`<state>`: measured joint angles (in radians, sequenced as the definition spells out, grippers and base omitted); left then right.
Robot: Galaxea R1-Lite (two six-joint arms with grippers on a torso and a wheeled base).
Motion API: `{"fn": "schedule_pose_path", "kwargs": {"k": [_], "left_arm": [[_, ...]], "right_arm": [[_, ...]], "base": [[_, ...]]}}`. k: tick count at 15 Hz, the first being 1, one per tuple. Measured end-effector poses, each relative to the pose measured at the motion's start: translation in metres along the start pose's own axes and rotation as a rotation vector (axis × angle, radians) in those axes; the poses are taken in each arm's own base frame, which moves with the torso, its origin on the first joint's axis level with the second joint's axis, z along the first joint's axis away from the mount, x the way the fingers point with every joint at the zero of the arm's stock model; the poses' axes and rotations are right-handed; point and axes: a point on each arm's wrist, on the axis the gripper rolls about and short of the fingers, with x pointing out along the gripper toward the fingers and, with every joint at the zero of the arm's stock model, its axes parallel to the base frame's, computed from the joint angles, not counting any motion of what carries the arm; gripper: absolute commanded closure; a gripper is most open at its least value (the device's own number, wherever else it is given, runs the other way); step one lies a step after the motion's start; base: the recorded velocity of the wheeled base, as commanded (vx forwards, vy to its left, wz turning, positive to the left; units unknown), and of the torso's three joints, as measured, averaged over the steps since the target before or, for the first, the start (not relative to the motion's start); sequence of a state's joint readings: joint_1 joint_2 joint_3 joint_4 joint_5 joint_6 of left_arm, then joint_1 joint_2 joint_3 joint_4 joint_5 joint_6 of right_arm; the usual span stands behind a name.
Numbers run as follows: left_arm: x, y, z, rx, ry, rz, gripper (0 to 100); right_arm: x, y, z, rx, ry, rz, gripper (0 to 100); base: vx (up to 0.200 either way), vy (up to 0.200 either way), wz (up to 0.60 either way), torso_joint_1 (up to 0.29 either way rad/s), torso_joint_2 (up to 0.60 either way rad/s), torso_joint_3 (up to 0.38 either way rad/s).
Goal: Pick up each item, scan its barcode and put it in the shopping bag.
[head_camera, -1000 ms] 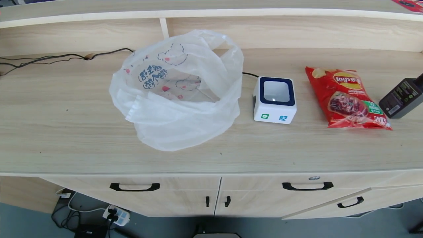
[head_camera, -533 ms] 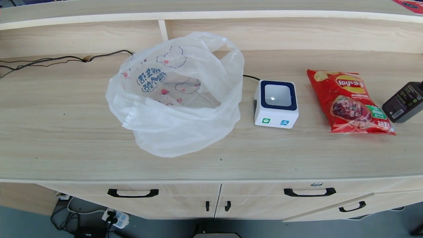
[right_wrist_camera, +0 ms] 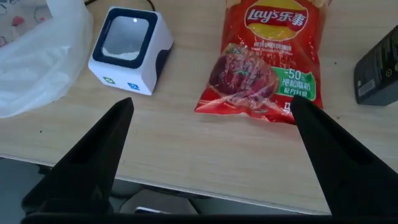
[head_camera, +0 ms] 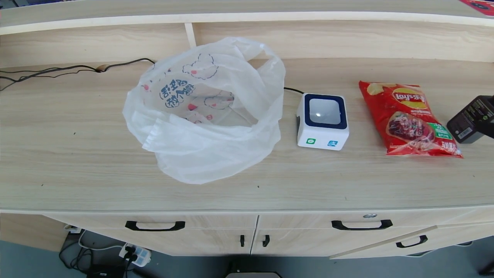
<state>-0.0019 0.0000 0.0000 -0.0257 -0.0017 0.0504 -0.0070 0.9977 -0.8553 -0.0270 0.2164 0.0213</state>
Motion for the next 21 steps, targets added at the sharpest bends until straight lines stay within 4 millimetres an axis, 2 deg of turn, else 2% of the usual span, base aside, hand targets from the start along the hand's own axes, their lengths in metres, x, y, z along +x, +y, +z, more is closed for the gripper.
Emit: {"fn": "schedule_pose_path", "kwargs": {"k": [3,6,8,11,15,21], "left_arm": [[0.000,0.000,0.000,0.043,-0.002,-0.003,0],[0.000,0.000,0.000,0.045,-0.002,-0.003,0],[0.000,0.000,0.000,0.046,-0.002,-0.003,0],[0.000,0.000,0.000,0.050,-0.002,-0.004,0],[0.000,0.000,0.000,0.056,-0.002,-0.005,0],[0.000,0.000,0.000,0.054,-0.002,-0.005,0]], "right_arm": [[0.061,-0.027,0.025,-0.041,0.044,0.004,0],[0.107,-0.050,0.028,-0.049,0.091,0.012,0],[0.127,-0.060,0.029,-0.051,0.111,0.008,0],[0.143,-0.071,0.023,-0.116,0.211,0.003,0],[0.156,-0.081,0.016,-0.110,0.240,-0.004,0],[0.171,-0.083,0.010,-0.110,0.262,0.008,0]], "base": [[0.000,0.000,0.00,0.000,0.00,0.000],[0.000,0.000,0.00,0.000,0.00,0.000],[0.000,0.000,0.00,0.000,0.00,0.000],[0.000,0.000,0.00,0.000,0.00,0.000],[0.000,0.000,0.00,0.000,0.00,0.000],[0.000,0.000,0.00,0.000,0.00,0.000]]}}
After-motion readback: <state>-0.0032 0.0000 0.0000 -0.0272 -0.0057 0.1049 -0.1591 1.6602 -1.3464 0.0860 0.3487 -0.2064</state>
